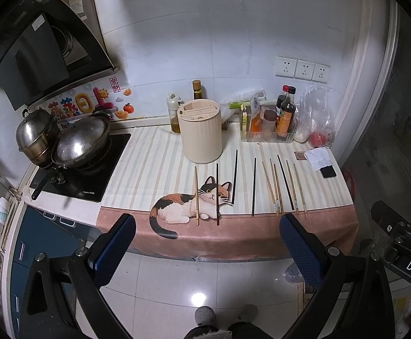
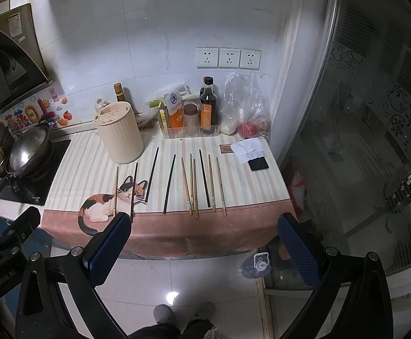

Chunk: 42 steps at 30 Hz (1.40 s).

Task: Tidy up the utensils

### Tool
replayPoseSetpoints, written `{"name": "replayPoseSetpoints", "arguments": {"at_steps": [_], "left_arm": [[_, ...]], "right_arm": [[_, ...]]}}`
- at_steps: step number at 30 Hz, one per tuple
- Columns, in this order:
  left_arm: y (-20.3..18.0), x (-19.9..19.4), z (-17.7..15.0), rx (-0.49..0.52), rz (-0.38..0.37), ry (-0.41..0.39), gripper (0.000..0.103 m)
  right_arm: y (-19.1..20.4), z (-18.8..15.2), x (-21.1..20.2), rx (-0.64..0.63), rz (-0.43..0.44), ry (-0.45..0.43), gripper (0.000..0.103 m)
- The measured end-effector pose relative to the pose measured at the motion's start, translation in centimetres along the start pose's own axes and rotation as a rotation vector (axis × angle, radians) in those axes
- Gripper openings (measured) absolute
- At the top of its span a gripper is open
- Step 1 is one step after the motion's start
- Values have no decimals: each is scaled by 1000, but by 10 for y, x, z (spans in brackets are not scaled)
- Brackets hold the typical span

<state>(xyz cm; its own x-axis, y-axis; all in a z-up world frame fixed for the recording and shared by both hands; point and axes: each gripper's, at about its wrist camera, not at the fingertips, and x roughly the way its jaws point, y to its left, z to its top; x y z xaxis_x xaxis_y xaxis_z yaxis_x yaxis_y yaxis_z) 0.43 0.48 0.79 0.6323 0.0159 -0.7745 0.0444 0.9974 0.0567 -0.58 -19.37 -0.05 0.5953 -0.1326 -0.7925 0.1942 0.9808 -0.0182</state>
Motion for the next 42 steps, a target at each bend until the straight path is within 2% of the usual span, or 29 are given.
{"name": "replayPoseSetpoints", "arguments": {"at_steps": [42], "left_arm": [[1,-11,10,-4,6,-12,103]], "right_arm": [[3,7,-13,0,3,-27,103]]}}
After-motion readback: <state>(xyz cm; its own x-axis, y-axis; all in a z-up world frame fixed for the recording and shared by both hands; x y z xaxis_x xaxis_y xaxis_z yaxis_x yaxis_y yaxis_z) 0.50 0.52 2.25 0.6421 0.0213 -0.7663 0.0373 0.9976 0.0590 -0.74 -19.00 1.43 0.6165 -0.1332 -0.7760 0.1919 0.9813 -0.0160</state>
